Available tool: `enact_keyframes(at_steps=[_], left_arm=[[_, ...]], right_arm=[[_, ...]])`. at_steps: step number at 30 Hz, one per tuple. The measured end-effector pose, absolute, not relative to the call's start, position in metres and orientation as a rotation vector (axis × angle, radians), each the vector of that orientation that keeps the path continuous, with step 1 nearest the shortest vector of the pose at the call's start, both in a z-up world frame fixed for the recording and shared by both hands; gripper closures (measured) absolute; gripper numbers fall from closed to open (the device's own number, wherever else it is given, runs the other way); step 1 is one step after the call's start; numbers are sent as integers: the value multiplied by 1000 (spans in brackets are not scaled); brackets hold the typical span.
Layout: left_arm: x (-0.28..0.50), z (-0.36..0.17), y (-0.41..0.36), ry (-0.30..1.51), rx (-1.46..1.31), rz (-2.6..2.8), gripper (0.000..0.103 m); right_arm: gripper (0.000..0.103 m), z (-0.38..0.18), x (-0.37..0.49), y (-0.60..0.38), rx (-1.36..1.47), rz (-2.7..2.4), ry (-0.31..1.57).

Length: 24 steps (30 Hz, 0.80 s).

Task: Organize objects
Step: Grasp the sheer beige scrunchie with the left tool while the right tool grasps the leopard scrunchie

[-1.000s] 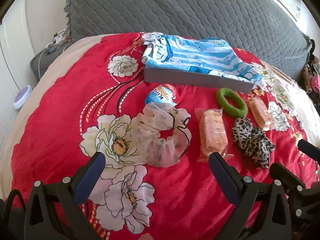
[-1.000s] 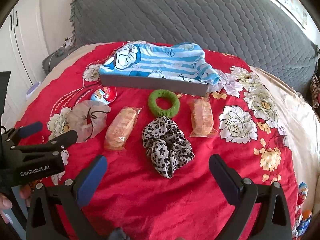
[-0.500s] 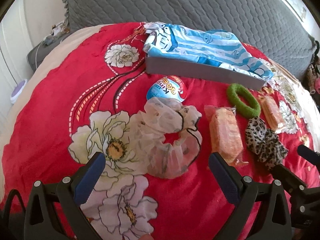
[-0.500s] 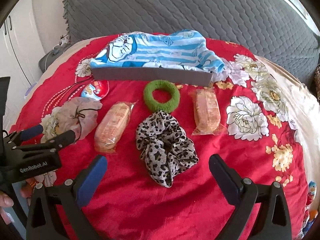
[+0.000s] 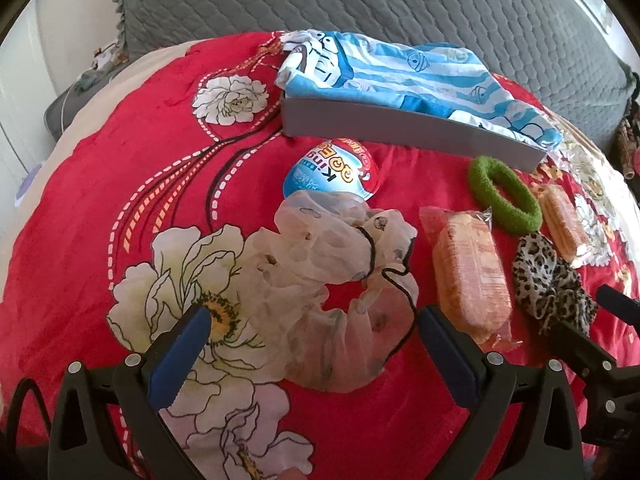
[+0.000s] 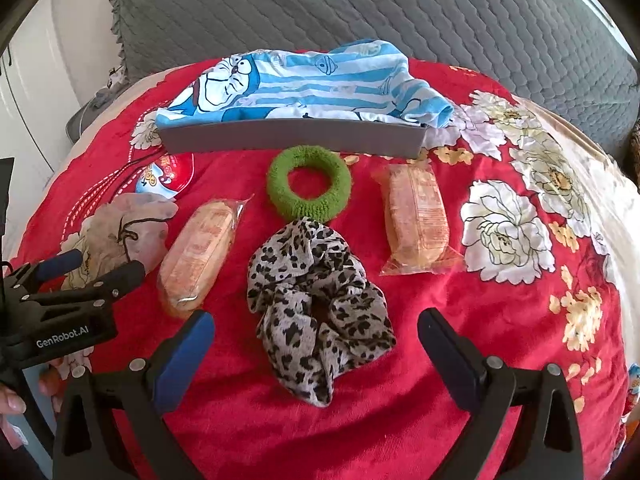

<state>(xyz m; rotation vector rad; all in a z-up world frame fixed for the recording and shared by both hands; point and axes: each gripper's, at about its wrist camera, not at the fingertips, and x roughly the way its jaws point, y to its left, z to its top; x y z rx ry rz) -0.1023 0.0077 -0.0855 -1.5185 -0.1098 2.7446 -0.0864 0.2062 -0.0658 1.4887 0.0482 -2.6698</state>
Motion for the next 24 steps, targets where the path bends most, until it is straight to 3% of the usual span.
enact_keyframes(at_steps=[17,23,24], left_arm=[[-112,-98,3,-193,-1553,2731,1],[-113,-104,5,-205,-1586,2699,7],[-114,-105,6,-200,-1593,2696,13]], right_arm=[[2,-84,-101,210,1559,-2639,-14],[9,-87,-103,210,1570,-2645,1],[9,-87,-103,210,1569,-2644,6]])
